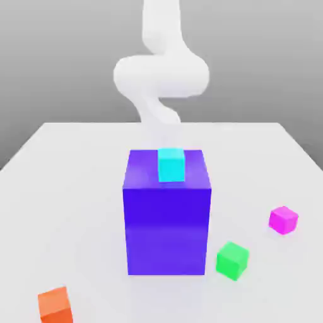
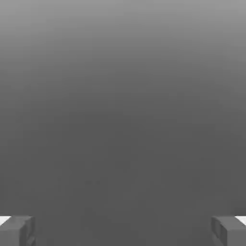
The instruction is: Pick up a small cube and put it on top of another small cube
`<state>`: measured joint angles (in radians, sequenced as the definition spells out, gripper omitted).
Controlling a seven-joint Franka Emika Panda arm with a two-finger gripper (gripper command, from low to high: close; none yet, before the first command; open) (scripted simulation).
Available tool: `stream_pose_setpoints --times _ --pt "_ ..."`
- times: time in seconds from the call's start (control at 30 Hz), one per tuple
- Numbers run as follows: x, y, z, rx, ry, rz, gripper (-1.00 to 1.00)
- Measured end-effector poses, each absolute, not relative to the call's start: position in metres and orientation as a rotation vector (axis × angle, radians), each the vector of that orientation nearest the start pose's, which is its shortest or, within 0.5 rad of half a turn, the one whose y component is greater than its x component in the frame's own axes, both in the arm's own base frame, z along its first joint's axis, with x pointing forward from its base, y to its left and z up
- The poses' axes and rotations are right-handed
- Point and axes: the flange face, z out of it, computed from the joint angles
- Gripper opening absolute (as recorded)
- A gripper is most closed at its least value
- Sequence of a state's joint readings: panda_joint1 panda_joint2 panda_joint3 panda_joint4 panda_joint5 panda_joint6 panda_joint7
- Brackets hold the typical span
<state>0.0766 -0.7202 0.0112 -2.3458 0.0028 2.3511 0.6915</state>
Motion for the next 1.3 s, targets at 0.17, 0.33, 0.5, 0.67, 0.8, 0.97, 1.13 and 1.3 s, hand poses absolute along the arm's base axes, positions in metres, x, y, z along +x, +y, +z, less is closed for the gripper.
stream_pose_setpoints --times 0.17,0.33,0.5,0.67,0.8,0.97,1.13,1.3 --pt "0.411 0.120 0.557 -2.838 0.258 -0.777 0.00" --pt "0.401 0.202 0.450 -2.943 -0.330 -0.588 0.00" --pt "0.353 0.267 0.345 -2.902 -0.941 -0.379 0.00" --pt "0.271 0.311 0.249 -2.692 -1.567 -0.156 0.00" --pt "0.223 0.314 0.188 -2.516 -1.879 -0.016 0.00" --pt "0.220 0.312 0.138 -2.499 -1.901 0.000 0.00" --pt "0.219 0.311 0.130 -2.500 -1.902 0.002 -1.00" --pt "0.220 0.312 0.143 -2.500 -1.902 0.003 -1.00"
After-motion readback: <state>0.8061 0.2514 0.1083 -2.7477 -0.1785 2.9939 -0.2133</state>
